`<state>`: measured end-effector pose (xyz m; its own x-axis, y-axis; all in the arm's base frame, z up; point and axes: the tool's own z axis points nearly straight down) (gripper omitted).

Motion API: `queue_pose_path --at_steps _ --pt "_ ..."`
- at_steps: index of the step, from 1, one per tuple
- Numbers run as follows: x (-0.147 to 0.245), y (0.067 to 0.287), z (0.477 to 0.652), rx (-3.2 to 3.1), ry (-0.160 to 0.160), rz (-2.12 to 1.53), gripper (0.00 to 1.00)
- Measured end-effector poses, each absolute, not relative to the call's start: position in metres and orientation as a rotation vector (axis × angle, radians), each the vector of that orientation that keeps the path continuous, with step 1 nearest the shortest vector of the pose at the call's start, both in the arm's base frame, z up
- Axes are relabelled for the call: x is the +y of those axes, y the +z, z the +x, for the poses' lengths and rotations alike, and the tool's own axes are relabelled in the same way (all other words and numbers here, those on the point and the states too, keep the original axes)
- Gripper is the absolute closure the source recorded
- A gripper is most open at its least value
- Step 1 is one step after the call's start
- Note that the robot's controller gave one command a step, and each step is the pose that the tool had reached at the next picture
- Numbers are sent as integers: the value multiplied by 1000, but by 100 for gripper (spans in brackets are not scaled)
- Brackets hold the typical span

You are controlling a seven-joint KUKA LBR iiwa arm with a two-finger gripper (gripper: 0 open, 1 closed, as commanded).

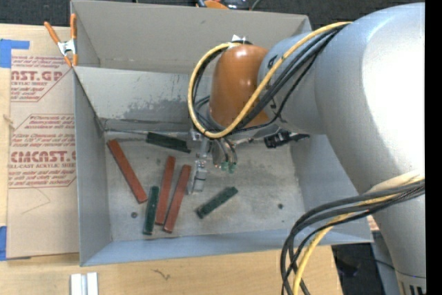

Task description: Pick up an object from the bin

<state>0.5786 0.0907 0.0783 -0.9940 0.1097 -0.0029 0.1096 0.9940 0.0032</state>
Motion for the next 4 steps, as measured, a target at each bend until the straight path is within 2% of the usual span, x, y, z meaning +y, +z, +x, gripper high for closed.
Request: queue_pose_path --at_steps 1,2,3,4 --pt "46 86 531 3129 -2 313 0" --pt "-8 69 493 3141 -3 -30 0" --pt "-6 70 493 3141 0 -32 100" --pt "-20 180 496 3132 -2 -71 100"
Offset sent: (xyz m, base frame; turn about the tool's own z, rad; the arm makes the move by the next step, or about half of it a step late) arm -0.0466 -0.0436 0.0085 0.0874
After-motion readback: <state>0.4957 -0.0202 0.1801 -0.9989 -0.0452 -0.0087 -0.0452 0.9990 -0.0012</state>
